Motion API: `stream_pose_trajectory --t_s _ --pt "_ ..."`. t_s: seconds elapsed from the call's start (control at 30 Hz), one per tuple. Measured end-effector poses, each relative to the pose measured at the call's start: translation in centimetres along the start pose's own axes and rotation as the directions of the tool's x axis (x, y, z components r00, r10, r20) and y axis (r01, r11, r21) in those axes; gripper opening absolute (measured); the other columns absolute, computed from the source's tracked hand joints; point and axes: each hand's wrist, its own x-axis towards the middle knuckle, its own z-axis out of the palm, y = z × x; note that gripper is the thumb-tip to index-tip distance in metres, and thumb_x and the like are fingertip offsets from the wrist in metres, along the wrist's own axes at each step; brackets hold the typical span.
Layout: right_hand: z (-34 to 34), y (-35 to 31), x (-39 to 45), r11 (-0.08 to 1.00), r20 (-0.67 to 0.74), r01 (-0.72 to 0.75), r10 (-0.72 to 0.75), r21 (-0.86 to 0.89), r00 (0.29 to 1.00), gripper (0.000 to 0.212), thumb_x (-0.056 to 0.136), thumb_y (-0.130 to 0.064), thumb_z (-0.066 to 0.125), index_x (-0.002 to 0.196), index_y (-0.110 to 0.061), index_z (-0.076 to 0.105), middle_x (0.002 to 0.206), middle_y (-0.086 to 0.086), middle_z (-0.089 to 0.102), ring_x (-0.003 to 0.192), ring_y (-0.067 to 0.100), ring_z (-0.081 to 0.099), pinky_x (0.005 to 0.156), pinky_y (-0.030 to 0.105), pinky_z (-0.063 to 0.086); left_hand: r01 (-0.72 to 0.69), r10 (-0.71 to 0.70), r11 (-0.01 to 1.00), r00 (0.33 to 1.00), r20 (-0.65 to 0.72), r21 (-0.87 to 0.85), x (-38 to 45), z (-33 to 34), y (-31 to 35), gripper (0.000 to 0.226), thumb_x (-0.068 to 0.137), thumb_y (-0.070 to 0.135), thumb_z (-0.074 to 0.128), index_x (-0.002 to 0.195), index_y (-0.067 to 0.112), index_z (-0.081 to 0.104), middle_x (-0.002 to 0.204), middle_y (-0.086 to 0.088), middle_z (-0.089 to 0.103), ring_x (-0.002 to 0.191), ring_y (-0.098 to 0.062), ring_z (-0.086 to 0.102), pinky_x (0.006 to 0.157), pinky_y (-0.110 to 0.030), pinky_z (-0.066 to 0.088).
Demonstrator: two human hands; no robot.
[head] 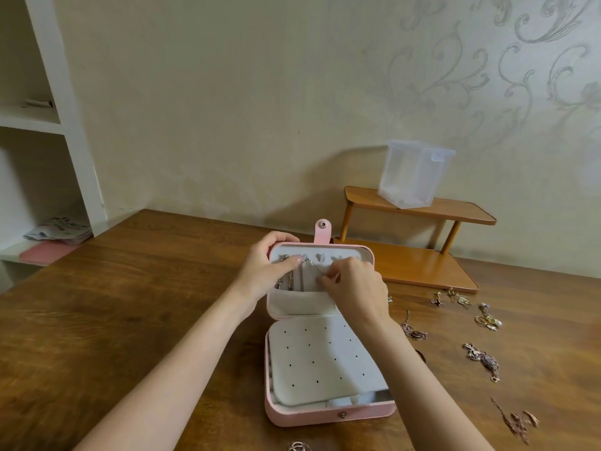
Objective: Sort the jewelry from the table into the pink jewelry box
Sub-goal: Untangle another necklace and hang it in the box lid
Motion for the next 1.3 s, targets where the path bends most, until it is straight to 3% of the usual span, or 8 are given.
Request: stream_pose_trajectory --t_s 0.37,0.53,0.67,0.73,0.87,1.03,1.13,1.3 --pt "0.3 0.6 -0.5 0.991 -0.007 0.053 -0.053 0.125 0.999 0.014 0.088 -0.019 0.061 0.097 -0.013 0.070 0.096 0.004 0.070 0.083 0.018 0.063 0.069 0.026 0.051 0.055 -0.056 0.998 0.994 0.093 0.006 -0.1 -0.3 0.6 0.030 0.085 0.007 0.063 0.108 0.025 0.055 0.109 -0.002 0.061 0.101 -0.015 0.060 0.070 -0.024 0.055" --pt "0.5 0.0 -0.6 0.993 0.217 0.092 -0.106 0.072 0.971 0.026 0.094 -0.023 0.051 0.090 -0.006 0.070 0.086 0.010 0.069 0.068 0.025 0.067 0.066 0.034 0.057 0.166 -0.143 0.960 0.983 0.116 -0.225 -0.2 -0.5 0.9 0.017 0.090 0.010 0.056 0.104 0.019 0.060 0.101 -0.008 0.066 0.089 -0.016 0.065 0.063 -0.023 0.053" --pt "0.4 -0.6 -0.5 0.972 0.304 0.000 -0.074 0.237 0.950 0.038 0.098 -0.027 0.041 0.071 -0.006 0.058 0.061 0.006 0.060 0.043 0.007 0.058 0.047 0.017 0.044 0.170 -0.146 0.958 0.982 0.119 -0.232 -0.1 -0.6 0.9 0.017 0.089 0.008 0.057 0.102 0.018 0.061 0.102 -0.009 0.066 0.090 -0.017 0.065 0.066 -0.026 0.053" --pt "0.1 -0.5 -0.7 0.949 0.283 -0.001 -0.094 0.316 0.955 0.027 0.094 -0.027 0.052 0.083 -0.009 0.068 0.067 0.003 0.064 0.039 0.002 0.050 0.047 0.010 0.040 0.167 -0.141 0.959 0.982 0.127 -0.230 -0.1 -0.6 1.0 0.017 0.089 0.008 0.057 0.102 0.017 0.061 0.102 -0.009 0.066 0.089 -0.017 0.065 0.066 -0.026 0.054" --pt "-0.8 -0.2 -0.6 0.947 0.141 0.070 -0.119 0.313 0.983 0.015 0.086 -0.012 0.063 0.098 -0.011 0.073 0.098 0.005 0.070 0.067 0.009 0.055 0.066 0.020 0.047 0.156 -0.131 0.967 0.983 0.132 -0.202 0.0 -0.5 1.1 0.016 0.089 0.008 0.058 0.100 0.019 0.062 0.103 -0.009 0.065 0.092 -0.018 0.063 0.067 -0.027 0.053" --pt "-2.0 -0.9 0.4 0.966 -0.111 0.245 -0.236 0.077 0.965 0.019 0.092 -0.017 0.055 0.101 -0.010 0.071 0.100 0.004 0.064 0.080 0.015 0.056 0.064 0.017 0.043 0.137 -0.119 0.978 0.985 0.122 -0.159 0.2 -0.2 1.0 0.016 0.088 0.012 0.060 0.096 0.024 0.067 0.107 -0.008 0.064 0.103 -0.022 0.060 0.085 -0.037 0.050" --pt "-1.6 -0.8 0.5 0.946 -0.081 0.321 -0.323 -0.031 0.943 0.020 0.094 -0.018 0.052 0.102 -0.011 0.069 0.100 0.004 0.065 0.084 0.022 0.061 0.068 0.034 0.053 0.133 -0.113 0.976 0.986 0.122 -0.172 0.3 -0.1 1.0 0.017 0.088 0.011 0.060 0.095 0.025 0.068 0.107 -0.008 0.065 0.104 -0.023 0.060 0.086 -0.037 0.050" --pt "-0.5 0.2 0.0 0.971 0.005 0.231 -0.231 0.055 0.973 0.016 0.091 -0.016 0.054 0.098 -0.015 0.068 0.092 0.004 0.070 0.081 0.024 0.064 0.070 0.037 0.054 0.137 -0.114 0.972 0.985 0.127 -0.190 0.3 0.0 1.1 0.018 0.090 0.008 0.057 0.099 0.021 0.065 0.103 -0.006 0.065 0.094 -0.017 0.062 0.070 -0.027 0.051"
